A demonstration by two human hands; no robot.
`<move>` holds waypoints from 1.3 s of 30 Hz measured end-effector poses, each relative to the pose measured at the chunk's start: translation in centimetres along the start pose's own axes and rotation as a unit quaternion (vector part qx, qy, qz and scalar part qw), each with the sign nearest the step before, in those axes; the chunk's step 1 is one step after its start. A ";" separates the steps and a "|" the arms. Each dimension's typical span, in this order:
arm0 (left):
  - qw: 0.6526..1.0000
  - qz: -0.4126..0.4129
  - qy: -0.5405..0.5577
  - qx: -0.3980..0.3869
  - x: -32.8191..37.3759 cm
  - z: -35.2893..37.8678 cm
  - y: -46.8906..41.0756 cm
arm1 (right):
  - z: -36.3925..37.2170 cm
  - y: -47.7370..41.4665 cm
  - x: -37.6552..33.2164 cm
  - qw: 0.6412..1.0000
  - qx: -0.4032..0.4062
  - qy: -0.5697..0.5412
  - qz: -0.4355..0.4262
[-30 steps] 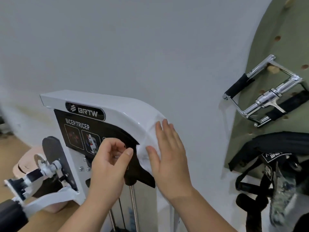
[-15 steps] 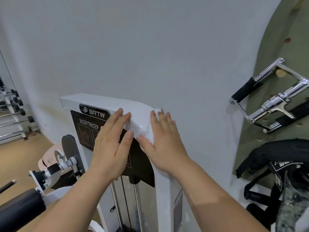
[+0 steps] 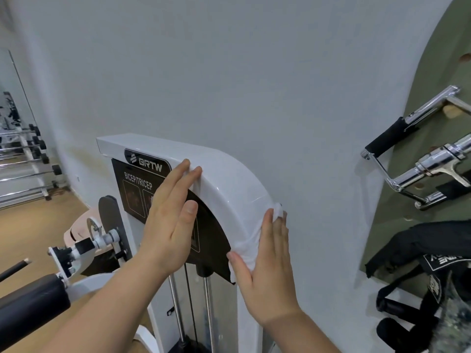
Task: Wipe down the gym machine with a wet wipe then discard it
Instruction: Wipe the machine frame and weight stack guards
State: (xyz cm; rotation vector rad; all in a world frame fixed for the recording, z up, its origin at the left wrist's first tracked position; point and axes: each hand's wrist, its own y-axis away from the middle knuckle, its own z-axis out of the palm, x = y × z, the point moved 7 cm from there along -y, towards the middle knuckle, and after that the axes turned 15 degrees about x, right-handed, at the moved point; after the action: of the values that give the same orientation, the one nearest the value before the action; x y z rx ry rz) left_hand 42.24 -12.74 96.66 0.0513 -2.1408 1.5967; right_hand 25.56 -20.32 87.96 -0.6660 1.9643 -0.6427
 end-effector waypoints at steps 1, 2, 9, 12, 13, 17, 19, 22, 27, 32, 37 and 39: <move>1.000 0.003 0.003 0.002 0.0 0.0 -0.1 | -0.2 -0.9 -0.7 0.999 0.006 -0.003 -0.036; 1.000 0.008 0.006 0.001 0.0 -0.1 -0.2 | -0.3 -2.0 -1.5 0.998 0.005 0.002 -0.069; 0.997 0.071 0.029 -0.012 -1.1 -1.2 -1.0 | 0.4 -8.5 -7.6 0.976 -0.104 0.104 -0.163; 0.998 0.055 0.029 0.022 -3.5 -2.4 -1.9 | 1.2 -10.0 -9.4 0.965 -0.122 0.144 -0.179; 0.999 0.037 0.023 0.033 -4.7 -2.8 -2.4 | 1.4 -10.4 -10.1 0.963 -0.125 0.153 -0.184; 0.999 -0.019 -0.008 0.033 -9.9 -4.0 -4.5 | 2.7 -11.4 -12.8 0.953 -0.130 0.200 -0.186; 0.999 -0.021 -0.020 0.018 -12.5 -4.4 -5.8 | 3.6 -12.0 -13.9 0.944 -0.135 0.242 -0.180; 0.999 -0.020 -0.039 -0.007 -16.4 -4.5 -7.8 | 5.6 -13.2 -15.3 0.923 -0.148 0.311 -0.171; 1.000 0.002 -0.025 -0.009 -21.3 -4.4 -10.7 | 11.3 -15.3 -18.0 0.877 -0.154 0.417 -0.182; 0.998 0.056 0.040 0.002 -23.4 -4.2 -11.0 | 18.3 -16.9 -20.8 0.858 -0.106 0.459 -0.203; 0.992 0.073 0.097 0.027 -23.8 -4.4 -11.2 | 17.8 -15.9 -20.9 0.852 -0.065 0.486 -0.181; 0.991 0.080 0.104 0.022 -24.0 -4.4 -11.2 | 16.0 -15.1 -20.4 0.851 -0.052 0.497 -0.162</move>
State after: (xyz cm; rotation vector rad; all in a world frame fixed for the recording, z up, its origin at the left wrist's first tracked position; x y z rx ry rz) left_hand 68.49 -18.12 98.40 -0.2672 -1.9900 1.6585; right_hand 51.19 -19.97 103.56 -0.8315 2.8781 -1.2776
